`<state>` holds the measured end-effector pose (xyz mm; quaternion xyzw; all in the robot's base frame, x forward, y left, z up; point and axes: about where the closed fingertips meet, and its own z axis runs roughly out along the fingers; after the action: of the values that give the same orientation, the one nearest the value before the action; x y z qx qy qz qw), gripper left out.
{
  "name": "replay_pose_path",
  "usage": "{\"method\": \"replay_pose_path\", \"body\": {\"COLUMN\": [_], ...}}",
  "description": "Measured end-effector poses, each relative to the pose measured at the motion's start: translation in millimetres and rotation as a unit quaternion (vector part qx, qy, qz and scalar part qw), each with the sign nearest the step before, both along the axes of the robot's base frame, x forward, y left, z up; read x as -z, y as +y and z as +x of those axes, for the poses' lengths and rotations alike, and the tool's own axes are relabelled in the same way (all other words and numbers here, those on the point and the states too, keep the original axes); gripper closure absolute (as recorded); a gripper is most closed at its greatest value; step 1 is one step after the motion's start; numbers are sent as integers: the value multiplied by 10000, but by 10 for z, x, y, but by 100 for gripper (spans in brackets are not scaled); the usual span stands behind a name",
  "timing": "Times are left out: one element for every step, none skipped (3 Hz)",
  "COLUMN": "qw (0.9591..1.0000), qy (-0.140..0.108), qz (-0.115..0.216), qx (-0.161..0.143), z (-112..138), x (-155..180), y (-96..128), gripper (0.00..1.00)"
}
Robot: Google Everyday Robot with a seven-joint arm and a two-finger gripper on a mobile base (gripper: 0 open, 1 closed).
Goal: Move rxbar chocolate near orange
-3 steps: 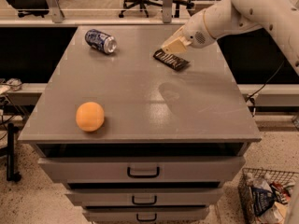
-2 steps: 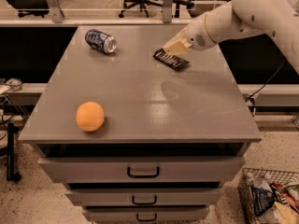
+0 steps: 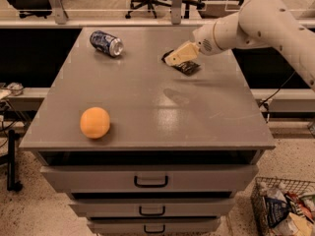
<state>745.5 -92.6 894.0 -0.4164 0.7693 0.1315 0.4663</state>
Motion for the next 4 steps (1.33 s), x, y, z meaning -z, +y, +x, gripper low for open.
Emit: {"method": "replay_pose_path", "body": {"qw": [9997, 9993, 9985, 9979], "qy": [-41, 192, 431, 536], "qz": [54, 0, -37, -39], "qx": [229, 323, 334, 355], "z": [123, 185, 191, 195], "x": [51, 293, 517, 618], "y": [-48, -91, -88, -89], "gripper": [0, 0, 0, 15]}}
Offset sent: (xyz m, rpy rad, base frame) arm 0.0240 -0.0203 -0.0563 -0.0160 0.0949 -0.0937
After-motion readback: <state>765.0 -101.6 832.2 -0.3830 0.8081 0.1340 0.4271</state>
